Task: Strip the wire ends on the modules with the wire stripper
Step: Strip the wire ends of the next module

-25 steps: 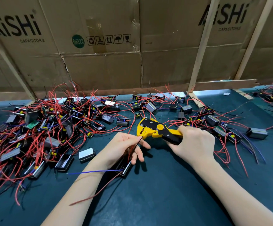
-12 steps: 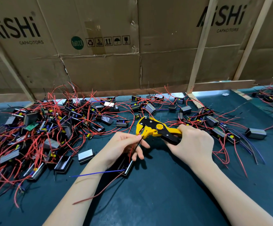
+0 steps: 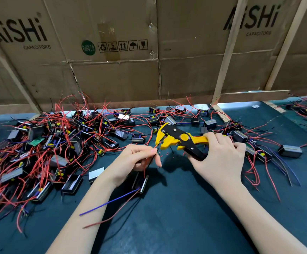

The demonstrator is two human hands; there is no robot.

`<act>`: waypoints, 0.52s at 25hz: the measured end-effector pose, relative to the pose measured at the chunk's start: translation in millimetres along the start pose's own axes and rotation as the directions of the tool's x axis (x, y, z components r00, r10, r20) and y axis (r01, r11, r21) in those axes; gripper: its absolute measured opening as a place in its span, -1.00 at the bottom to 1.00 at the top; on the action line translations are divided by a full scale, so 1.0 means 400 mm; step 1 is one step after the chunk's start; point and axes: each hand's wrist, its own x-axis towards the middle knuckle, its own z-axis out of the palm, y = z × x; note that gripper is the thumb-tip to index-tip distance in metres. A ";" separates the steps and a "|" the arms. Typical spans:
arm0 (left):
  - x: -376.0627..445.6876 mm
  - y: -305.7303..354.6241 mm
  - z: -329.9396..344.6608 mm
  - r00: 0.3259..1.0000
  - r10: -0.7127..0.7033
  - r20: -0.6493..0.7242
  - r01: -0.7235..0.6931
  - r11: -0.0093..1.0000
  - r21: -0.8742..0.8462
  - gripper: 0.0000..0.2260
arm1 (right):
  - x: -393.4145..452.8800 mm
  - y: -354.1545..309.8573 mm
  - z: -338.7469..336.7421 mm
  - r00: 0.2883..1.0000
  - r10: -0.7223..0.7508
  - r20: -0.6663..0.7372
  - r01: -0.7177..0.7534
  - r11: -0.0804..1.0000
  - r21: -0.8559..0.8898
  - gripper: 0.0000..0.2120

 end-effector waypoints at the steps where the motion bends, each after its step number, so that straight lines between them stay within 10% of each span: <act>1: -0.001 0.003 0.001 1.000 -0.008 0.006 0.008 1.000 0.003 -0.68 | 0.000 -0.001 0.002 1.000 0.002 0.012 -0.002 1.000 -0.004 -0.44; 8: -0.014 0.001 0.015 0.977 -0.043 0.208 0.038 0.999 0.026 -0.69 | 0.001 0.013 0.013 0.994 -0.063 0.085 0.065 0.998 -0.018 -0.45; 13: -0.011 -0.002 0.034 0.979 -0.057 0.197 0.046 0.997 0.060 -0.74 | 0.023 0.020 -0.002 0.987 0.161 0.030 -0.163 0.956 0.245 -0.44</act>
